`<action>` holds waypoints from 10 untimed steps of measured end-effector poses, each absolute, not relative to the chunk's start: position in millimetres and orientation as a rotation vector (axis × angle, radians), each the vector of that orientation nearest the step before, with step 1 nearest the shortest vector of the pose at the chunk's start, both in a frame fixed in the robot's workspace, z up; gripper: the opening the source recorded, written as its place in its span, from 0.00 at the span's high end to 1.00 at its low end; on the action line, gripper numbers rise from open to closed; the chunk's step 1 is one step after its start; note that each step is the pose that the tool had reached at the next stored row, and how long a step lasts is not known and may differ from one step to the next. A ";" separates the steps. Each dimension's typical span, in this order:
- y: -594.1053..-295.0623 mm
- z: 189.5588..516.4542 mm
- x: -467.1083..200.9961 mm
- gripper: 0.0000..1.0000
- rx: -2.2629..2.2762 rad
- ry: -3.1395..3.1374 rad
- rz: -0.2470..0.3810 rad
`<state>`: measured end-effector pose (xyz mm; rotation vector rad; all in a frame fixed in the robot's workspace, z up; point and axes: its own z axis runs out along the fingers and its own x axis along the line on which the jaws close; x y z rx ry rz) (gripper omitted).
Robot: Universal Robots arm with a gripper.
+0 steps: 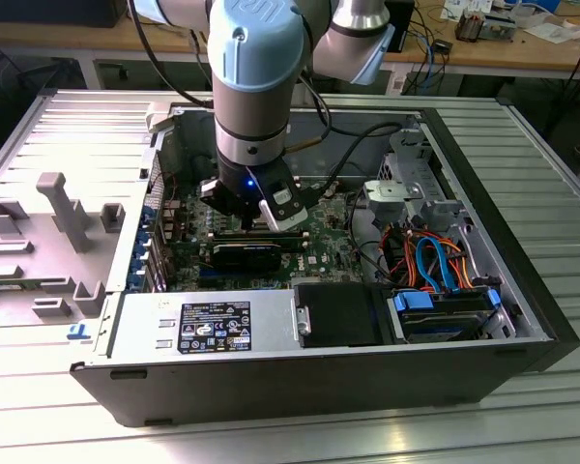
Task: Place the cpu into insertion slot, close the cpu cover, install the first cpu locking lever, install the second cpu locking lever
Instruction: 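Install the second cpu locking lever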
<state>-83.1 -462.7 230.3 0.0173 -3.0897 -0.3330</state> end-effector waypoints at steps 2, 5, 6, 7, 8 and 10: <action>-462.7 230.3 -83.2 0.89 0.017 -3.090 -0.333; -462.7 230.3 -83.2 0.89 0.017 -3.090 -0.333; -462.7 230.3 -83.2 0.89 0.017 -3.090 -0.333; -462.8 230.3 -83.2 0.89 0.017 -3.090 -0.333; -462.8 230.3 -83.2 0.89 0.017 -3.090 -0.333; -462.7 230.3 -83.2 0.89 0.017 -3.090 -0.333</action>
